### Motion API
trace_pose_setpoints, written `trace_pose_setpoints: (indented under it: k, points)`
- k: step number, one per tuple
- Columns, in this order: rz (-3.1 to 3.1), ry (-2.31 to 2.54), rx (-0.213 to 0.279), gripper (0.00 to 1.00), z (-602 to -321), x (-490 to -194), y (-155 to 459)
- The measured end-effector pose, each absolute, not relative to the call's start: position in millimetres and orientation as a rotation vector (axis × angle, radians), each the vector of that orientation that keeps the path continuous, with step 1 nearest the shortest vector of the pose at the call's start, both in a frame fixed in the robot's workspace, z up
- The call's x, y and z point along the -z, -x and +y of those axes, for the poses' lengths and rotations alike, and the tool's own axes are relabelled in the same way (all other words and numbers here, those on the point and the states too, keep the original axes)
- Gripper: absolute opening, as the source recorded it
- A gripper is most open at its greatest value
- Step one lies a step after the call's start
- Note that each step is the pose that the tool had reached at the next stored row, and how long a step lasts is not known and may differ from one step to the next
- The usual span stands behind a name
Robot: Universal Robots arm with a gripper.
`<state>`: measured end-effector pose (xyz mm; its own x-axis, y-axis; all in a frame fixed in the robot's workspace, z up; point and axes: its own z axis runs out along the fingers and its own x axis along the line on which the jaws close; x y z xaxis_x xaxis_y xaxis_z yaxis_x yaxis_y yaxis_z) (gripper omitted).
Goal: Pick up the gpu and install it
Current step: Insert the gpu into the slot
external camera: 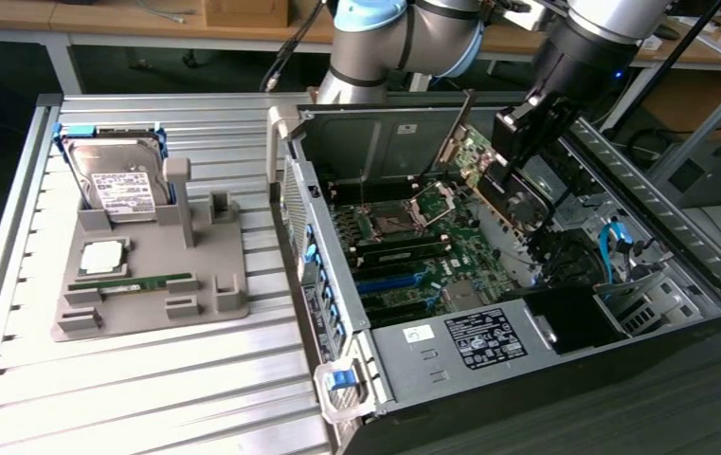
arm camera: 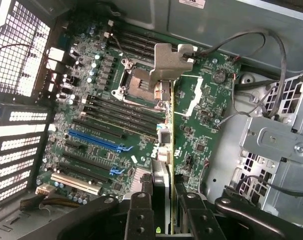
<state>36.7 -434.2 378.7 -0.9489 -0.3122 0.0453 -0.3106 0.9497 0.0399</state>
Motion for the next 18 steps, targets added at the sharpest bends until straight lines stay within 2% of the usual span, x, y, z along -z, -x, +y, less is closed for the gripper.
trace_pose_setpoints:
  k: [18]
  points:
    - [-3.031, -0.595, 0.047, 0.27, -434.2, -378.7, -36.7]
